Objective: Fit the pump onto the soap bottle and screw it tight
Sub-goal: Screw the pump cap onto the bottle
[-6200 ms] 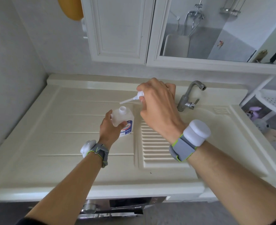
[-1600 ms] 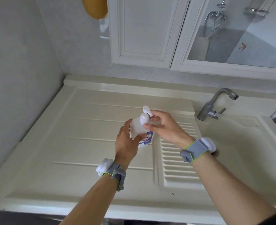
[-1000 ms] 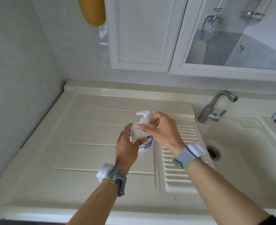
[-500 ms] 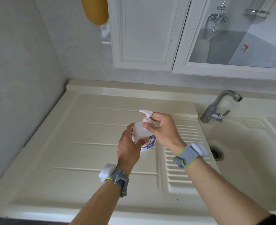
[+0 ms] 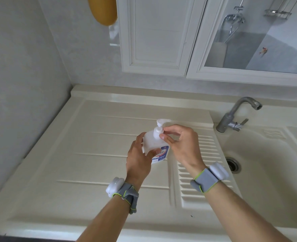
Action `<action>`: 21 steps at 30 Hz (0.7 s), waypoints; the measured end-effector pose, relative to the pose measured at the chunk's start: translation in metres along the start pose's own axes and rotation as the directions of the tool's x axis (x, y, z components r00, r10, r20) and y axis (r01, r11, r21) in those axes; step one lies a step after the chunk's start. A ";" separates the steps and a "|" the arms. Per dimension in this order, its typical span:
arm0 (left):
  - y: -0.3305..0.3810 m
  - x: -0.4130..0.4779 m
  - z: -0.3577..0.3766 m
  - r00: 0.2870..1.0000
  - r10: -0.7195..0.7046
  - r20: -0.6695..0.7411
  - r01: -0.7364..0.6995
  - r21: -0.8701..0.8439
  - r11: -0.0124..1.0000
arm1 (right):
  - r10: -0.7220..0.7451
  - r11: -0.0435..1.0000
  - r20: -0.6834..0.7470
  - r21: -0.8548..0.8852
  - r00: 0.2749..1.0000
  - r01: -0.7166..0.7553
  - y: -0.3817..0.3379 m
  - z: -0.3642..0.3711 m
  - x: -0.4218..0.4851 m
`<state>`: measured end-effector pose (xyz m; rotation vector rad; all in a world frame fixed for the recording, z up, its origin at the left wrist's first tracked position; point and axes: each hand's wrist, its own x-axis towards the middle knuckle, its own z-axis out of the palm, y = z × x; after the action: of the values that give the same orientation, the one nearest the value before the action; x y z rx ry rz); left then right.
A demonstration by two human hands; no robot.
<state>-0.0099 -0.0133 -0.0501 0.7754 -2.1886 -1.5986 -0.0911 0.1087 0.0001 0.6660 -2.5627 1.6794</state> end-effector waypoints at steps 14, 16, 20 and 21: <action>0.003 -0.001 -0.001 1.000 -0.010 0.007 0.010 0.003 1.000 | 0.002 0.963 0.346 0.252 0.938 -0.096 0.010 0.000 0.018; 0.003 -0.001 -0.001 1.000 -0.011 0.008 0.011 0.002 1.000 | 0.022 0.958 0.255 0.271 0.967 -0.094 0.009 0.005 0.015; 0.004 -0.002 0.000 1.000 -0.014 0.000 0.014 0.000 1.000 | 0.074 0.972 0.033 0.222 0.997 -0.080 0.008 0.017 0.006; 0.004 -0.002 0.000 1.000 -0.014 0.000 0.014 0.002 1.000 | 0.078 0.977 -0.016 0.198 0.997 -0.073 0.006 0.019 0.003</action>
<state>-0.0097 -0.0113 -0.0466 0.7928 -2.1891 -1.6033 -0.0918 0.0927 -0.0127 0.5570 -2.4561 1.9718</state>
